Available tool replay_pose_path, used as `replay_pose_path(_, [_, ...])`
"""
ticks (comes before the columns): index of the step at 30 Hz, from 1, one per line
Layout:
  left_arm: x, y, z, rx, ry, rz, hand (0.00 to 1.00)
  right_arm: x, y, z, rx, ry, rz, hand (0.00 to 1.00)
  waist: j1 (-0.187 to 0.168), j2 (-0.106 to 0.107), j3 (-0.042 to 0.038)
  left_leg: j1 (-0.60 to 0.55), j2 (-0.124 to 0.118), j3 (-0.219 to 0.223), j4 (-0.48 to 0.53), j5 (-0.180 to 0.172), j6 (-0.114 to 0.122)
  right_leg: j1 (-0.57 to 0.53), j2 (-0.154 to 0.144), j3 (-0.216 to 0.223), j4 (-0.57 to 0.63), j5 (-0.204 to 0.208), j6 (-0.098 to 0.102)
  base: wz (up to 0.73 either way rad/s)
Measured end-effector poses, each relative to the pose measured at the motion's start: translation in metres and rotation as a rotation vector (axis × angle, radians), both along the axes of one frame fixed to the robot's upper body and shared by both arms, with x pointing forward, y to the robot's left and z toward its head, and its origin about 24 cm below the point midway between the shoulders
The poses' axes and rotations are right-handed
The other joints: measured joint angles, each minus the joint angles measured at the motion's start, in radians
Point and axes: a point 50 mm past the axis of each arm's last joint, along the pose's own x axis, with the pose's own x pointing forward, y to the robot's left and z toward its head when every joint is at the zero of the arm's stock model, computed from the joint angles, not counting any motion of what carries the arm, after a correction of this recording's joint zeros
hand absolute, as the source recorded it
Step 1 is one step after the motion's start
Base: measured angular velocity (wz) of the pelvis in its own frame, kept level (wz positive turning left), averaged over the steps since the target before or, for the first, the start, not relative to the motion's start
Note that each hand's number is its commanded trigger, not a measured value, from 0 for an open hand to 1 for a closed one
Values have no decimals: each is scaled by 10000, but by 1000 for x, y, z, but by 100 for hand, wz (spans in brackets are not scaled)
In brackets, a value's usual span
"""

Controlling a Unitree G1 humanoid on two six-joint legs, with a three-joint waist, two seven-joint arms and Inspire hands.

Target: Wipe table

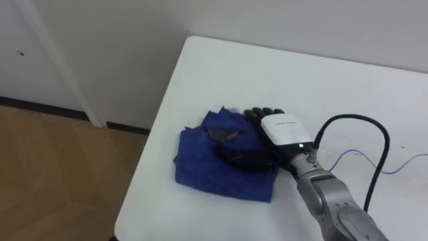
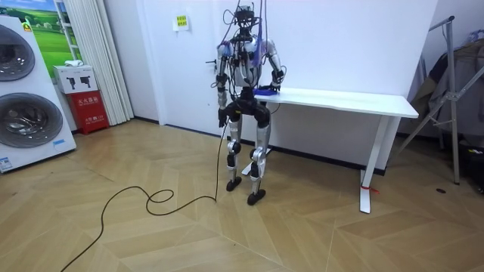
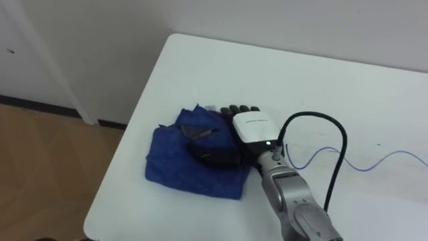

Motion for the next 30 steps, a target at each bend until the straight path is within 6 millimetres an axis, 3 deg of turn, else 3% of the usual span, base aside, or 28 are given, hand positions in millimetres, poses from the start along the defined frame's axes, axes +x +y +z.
replay_pose_path(12, [-8,2,-1,-157,51,461,0,-5,6,-2,172,43,63,0,38,-11,-5,-53,-125,155,154,-93,106,-20,-119,-311,50,-1,3,-6])
replay_pose_path(25, [-9,3,-1,-127,-48,384,0,-18,22,17,554,-1055,964,0,35,144,-57,-32,-113,201,170,-94,110,-60,-114,-303,162,-1,3,0])
replay_pose_path(30, [-11,3,-2,-167,23,382,0,-25,24,18,758,-1076,1092,0,34,327,-147,-19,-113,196,158,-94,110,-47,-117,-321,159,-2,4,0])
